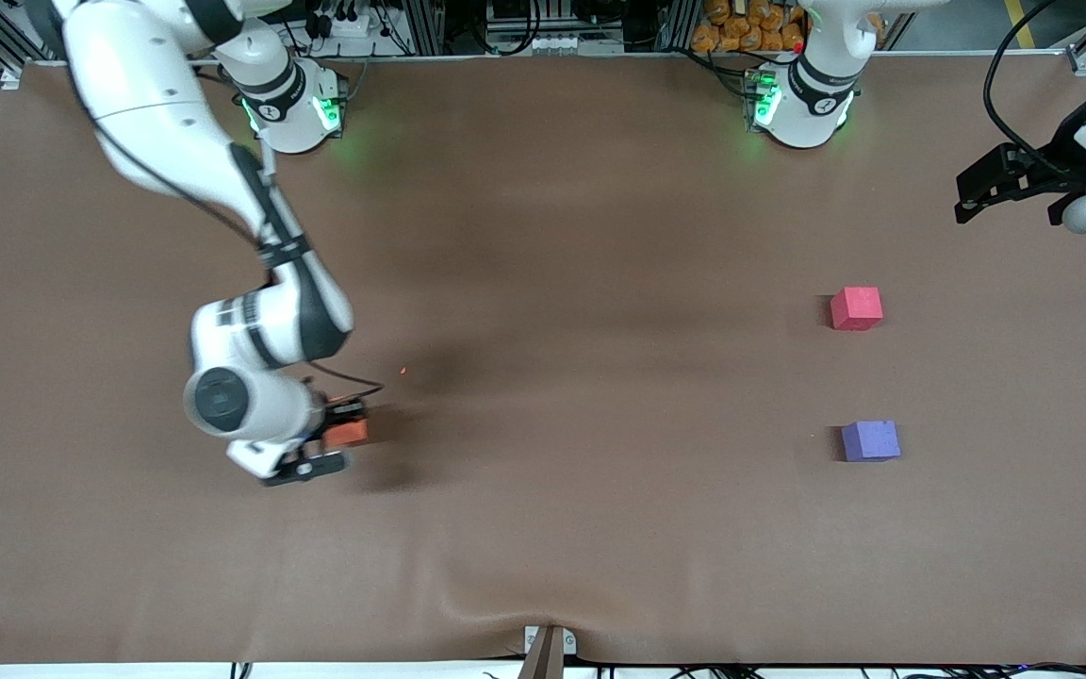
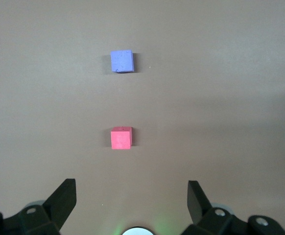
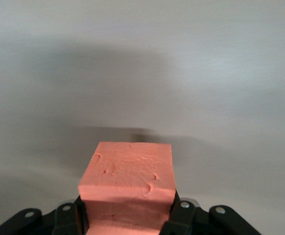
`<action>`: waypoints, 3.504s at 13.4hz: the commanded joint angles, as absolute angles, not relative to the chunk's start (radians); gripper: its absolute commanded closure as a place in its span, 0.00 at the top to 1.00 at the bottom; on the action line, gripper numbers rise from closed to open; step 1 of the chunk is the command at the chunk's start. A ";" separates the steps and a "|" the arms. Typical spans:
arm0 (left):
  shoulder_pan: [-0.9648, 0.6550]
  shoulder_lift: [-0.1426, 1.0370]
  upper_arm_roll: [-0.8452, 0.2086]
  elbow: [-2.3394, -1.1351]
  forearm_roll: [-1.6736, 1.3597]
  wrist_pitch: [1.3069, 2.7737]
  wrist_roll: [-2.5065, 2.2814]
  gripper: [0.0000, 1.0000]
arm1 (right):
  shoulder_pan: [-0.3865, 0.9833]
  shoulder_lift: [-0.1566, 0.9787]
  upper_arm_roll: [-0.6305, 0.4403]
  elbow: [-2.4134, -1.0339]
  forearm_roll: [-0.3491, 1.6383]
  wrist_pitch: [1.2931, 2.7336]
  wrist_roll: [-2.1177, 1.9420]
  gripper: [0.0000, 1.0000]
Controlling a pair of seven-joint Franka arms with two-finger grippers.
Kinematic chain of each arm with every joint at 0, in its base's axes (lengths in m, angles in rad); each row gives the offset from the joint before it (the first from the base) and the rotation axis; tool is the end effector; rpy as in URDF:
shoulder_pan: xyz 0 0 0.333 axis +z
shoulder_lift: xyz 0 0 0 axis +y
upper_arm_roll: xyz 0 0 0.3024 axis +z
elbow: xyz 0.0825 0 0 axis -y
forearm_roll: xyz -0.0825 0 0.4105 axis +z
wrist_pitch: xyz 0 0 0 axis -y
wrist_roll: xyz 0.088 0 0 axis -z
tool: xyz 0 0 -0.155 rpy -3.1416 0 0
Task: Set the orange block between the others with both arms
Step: 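Carry the orange cube with the right gripper toward the table middle, then set down the orange cube with the right gripper while the left gripper approaches, then grasp the orange cube with the left gripper while the right gripper withdraws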
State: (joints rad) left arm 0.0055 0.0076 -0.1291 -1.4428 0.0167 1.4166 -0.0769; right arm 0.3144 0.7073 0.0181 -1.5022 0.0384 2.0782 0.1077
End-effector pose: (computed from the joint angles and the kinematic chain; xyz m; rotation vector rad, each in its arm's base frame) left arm 0.5612 -0.0666 0.6081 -3.1216 0.0694 0.0500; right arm 0.6656 0.2324 0.1657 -3.1040 -0.3120 0.2152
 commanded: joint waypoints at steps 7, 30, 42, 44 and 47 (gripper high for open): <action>-0.008 0.044 -0.192 -1.443 0.028 1.393 -0.080 1.00 | 0.644 0.753 0.006 -1.499 0.194 2.226 0.512 0.20; -0.080 0.331 -0.209 -1.434 -0.347 1.718 -0.113 1.00 | 0.569 0.724 0.005 -1.343 0.233 2.015 0.509 1.00; -0.366 0.615 -0.204 -1.410 -0.330 2.086 -0.452 1.00 | 0.286 0.336 0.008 -1.312 0.153 1.461 0.486 1.00; -0.451 0.699 -0.184 -1.376 -0.324 2.193 -0.521 1.00 | 0.206 0.299 0.008 -1.312 0.152 1.418 0.366 1.00; -0.659 0.768 -0.056 -1.376 -0.209 2.370 -0.592 1.00 | 0.106 0.273 0.005 -1.307 0.094 1.378 0.308 1.00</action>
